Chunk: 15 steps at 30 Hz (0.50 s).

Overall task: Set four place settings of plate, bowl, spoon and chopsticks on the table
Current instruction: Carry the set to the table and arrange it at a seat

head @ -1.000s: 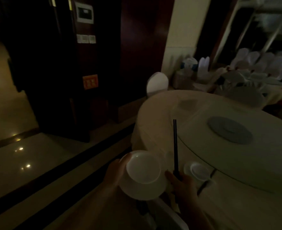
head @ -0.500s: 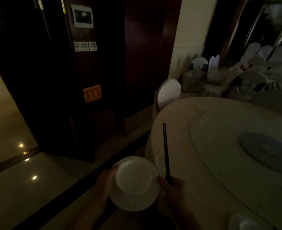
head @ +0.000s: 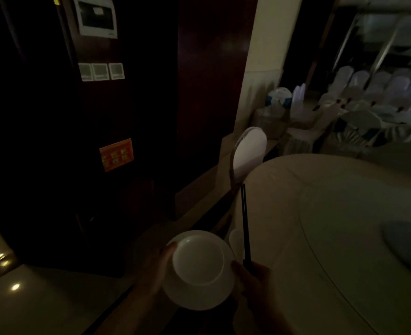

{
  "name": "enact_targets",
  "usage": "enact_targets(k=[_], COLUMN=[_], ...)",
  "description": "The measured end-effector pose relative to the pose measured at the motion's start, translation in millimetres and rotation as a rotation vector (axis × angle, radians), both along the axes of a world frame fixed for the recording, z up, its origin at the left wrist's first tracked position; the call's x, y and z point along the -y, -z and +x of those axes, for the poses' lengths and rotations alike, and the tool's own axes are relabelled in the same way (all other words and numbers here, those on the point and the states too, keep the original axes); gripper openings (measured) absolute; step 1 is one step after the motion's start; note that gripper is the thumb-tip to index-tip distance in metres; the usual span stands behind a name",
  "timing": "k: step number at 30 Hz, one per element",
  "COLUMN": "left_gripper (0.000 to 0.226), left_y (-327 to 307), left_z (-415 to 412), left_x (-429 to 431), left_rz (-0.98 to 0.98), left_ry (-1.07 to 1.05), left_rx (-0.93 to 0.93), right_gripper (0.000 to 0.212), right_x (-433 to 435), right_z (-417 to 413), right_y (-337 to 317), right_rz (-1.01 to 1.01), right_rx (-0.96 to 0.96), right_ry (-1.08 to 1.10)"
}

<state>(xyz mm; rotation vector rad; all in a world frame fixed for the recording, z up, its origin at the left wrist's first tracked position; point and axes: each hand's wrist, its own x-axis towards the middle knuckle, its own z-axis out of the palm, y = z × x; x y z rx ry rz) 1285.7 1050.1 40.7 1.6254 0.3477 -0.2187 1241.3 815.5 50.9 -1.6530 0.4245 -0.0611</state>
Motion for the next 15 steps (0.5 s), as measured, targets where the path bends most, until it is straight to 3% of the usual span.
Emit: enact_targets(k=[1, 3, 5, 8, 15], left_gripper=[0.024, 0.063, 0.082, 0.075, 0.066], left_y=[-1, -3, -5, -10, -26], left_z=[24, 68, 109, 164, 274], left_x=[-9, -27, -41, -49, -25], left_rz=[0.047, 0.194, 0.333, 0.348, 0.132], left_ry=[0.038, 0.1, 0.132, 0.207, 0.301], left_rx=[0.003, 0.027, 0.053, 0.061, 0.04], right_gripper=[0.02, 0.017, 0.031, 0.035, 0.032], right_x=[-8, -22, -35, -47, -44], right_z=[14, 44, 69, 105, 200], right_y=[-4, -6, -11, -18, -19], right_rz=[-0.005, -0.013, 0.004, 0.01, 0.019], right_rx=[-0.004, -0.007, 0.019, 0.025, 0.047], right_ry=[0.028, 0.077, 0.112, 0.216, 0.347])
